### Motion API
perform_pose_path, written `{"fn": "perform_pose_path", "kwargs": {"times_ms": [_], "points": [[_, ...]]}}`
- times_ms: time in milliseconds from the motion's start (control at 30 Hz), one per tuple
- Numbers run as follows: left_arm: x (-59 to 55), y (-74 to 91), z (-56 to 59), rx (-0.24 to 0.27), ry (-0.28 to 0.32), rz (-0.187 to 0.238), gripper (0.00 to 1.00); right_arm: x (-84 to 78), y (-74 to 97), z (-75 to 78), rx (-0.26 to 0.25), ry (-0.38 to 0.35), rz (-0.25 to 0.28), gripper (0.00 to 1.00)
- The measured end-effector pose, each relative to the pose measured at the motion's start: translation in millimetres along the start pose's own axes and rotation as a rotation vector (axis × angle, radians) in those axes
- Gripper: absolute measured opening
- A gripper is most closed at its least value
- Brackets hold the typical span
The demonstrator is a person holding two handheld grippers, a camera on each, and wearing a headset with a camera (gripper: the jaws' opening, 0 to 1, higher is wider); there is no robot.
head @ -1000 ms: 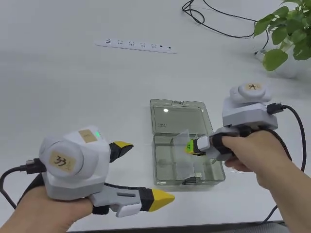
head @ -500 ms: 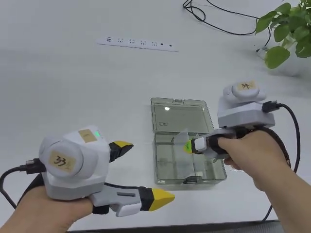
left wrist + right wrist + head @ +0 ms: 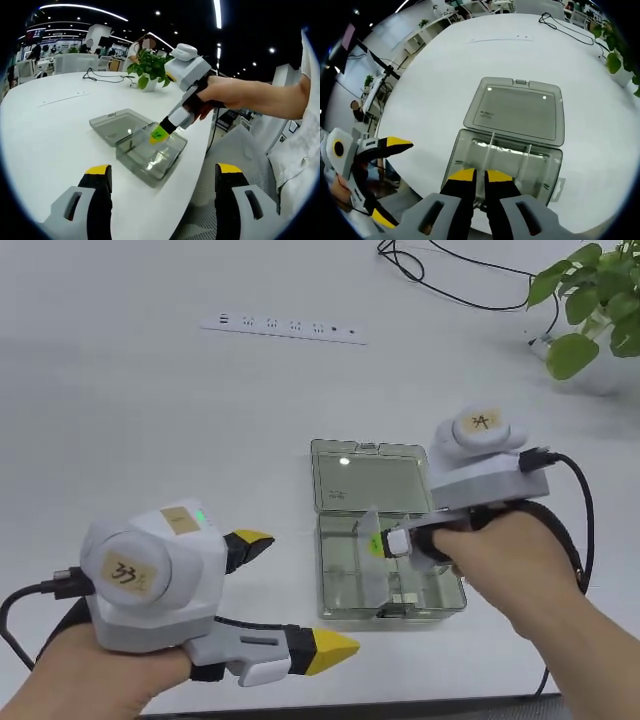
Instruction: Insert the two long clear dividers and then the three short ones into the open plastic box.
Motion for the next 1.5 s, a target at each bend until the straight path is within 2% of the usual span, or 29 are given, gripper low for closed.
{"fn": "perform_pose_path", "kwargs": {"times_ms": [600,833,1000,1133,1500], "points": [[0.3,0.0,-0.4,0.003,-0.011,-0.008,0.87,-8.1,-20.4,4.2,0.058,-0.027,-0.013,0.09],[2.5,1.4,-1.2,0.009,-0.013,-0.008,0.87,-9.5,-19.0,3.7,0.091,-0.023,-0.002,0.10],[4.2,2.3,-0.8,0.016,-0.018,-0.011,0.87,-6.2,-14.9,1.0,0.144,-0.059,0.026,0.13],[6.6,3.5,-0.2,0.025,-0.019,-0.011,0.86,-3.7,-9.9,-0.5,0.172,-0.060,0.045,0.15],[15.2,9.3,4.4,0.062,-0.006,0.000,0.86,9.5,19.6,-8.1,0.304,-0.091,0.128,0.20]]}}
Point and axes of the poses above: the centre of the closed fingertips' face, and the gripper's own axes: y roughly backward along the fingers, z roughly to its right, x roughly out of its top, the point moved 2 cm from there along y, roughly backward along the fingers, and after that the axes turned 5 degrees about -y, right-handed, at the moved point
